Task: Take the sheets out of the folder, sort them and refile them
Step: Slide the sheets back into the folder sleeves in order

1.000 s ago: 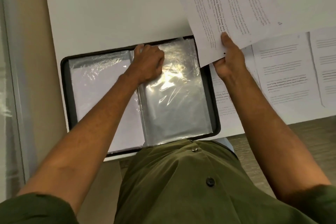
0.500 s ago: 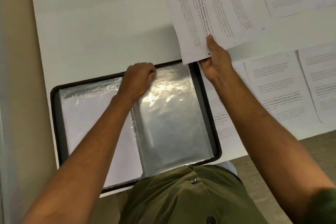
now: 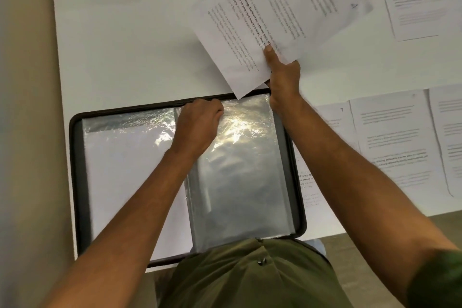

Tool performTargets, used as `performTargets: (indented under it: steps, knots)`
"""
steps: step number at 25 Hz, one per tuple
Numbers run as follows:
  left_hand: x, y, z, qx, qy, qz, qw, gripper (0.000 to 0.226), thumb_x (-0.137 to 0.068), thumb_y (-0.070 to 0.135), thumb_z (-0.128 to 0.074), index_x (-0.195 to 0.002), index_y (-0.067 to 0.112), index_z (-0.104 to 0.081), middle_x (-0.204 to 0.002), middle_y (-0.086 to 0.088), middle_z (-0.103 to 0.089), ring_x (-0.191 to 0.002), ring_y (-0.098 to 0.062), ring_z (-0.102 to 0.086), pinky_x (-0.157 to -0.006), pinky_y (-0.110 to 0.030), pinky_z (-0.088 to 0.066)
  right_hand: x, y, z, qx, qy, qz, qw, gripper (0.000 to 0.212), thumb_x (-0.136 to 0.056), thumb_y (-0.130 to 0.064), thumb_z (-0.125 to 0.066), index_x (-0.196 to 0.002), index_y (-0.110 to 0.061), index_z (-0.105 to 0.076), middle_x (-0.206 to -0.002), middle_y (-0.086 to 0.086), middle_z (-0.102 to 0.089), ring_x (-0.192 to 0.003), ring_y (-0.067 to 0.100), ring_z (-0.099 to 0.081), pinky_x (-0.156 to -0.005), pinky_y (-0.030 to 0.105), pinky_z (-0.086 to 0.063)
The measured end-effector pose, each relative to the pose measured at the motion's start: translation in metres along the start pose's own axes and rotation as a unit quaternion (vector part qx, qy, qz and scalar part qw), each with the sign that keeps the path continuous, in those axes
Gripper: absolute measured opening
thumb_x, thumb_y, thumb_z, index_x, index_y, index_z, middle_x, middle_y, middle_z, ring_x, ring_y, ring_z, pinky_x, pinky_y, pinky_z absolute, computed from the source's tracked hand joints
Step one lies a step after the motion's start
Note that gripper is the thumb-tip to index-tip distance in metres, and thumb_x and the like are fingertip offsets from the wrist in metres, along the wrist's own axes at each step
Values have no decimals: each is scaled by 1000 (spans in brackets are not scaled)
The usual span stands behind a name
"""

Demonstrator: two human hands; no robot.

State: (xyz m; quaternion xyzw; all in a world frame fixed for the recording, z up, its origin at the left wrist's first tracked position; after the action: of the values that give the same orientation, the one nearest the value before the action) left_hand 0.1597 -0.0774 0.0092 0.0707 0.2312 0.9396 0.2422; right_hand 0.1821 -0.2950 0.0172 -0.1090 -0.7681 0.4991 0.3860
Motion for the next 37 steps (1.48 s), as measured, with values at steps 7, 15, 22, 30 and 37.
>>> performTargets:
  steps: [7, 15, 22, 30, 37]
  knots:
    - [1, 5, 4, -16, 14, -16, 1000, 13, -100, 18, -57, -90, 15, -65, -78, -2, -66, -76, -28, -59, -69, -45, -47, 10, 11, 1, 156, -115, 79, 978, 40, -97, -16, -73, -134, -3, -63, -124, 8, -74, -112, 23, -74, -99, 45, -59]
    - [-7, 9, 13, -37, 29, -18, 999, 12, -97, 9, -57, -86, 14, -59, -69, -3, -62, -65, -30, -56, -68, -33, -30, 14, 5, 5, 212, -165, 76, 960, 47, -96, -16, -74, -139, -1, -61, -129, 8, -73, -113, 21, -73, -99, 41, -59]
    - [-13, 11, 13, -26, 22, 36, 999, 17, -102, 12, -46, -92, 20, -57, -82, 4, -59, -80, -24, -53, -84, -44, -35, 8, -2, 7, 254, -245, 48, 934, 44, -97, -13, -73, -137, -1, -62, -125, 3, -74, -112, 19, -74, -92, 32, -60]
    - [-17, -22, 20, 24, -20, 70, 997, 19, -102, 34, -48, -93, 25, -62, -91, 11, -65, -94, -18, -54, -88, -39, -23, -3, -9, 6, 305, -305, 22, 902, 39, -98, -17, -71, -136, -9, -64, -125, 0, -74, -112, 18, -74, -93, 34, -61]
    - [-9, -71, 37, -46, -39, 116, 991, 18, -93, 28, -48, -80, 28, -61, -93, 5, -48, -95, -17, -40, -89, -43, -25, -4, -11, 5, 350, -320, 19, 880, 24, -100, -22, -69, -124, -21, -67, -100, -18, -79, -92, 10, -77, -66, 24, -59]
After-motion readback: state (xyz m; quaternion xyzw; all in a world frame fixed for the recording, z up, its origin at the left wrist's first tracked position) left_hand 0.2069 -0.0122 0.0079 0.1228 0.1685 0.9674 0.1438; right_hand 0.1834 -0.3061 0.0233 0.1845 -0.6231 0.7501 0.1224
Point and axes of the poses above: each hand's wrist, its own x-axis away from the middle knuckle, its own z-axis out of the back of the hand, y = z × x, the point moved 4 cm from there along -x, towards the middle knuckle
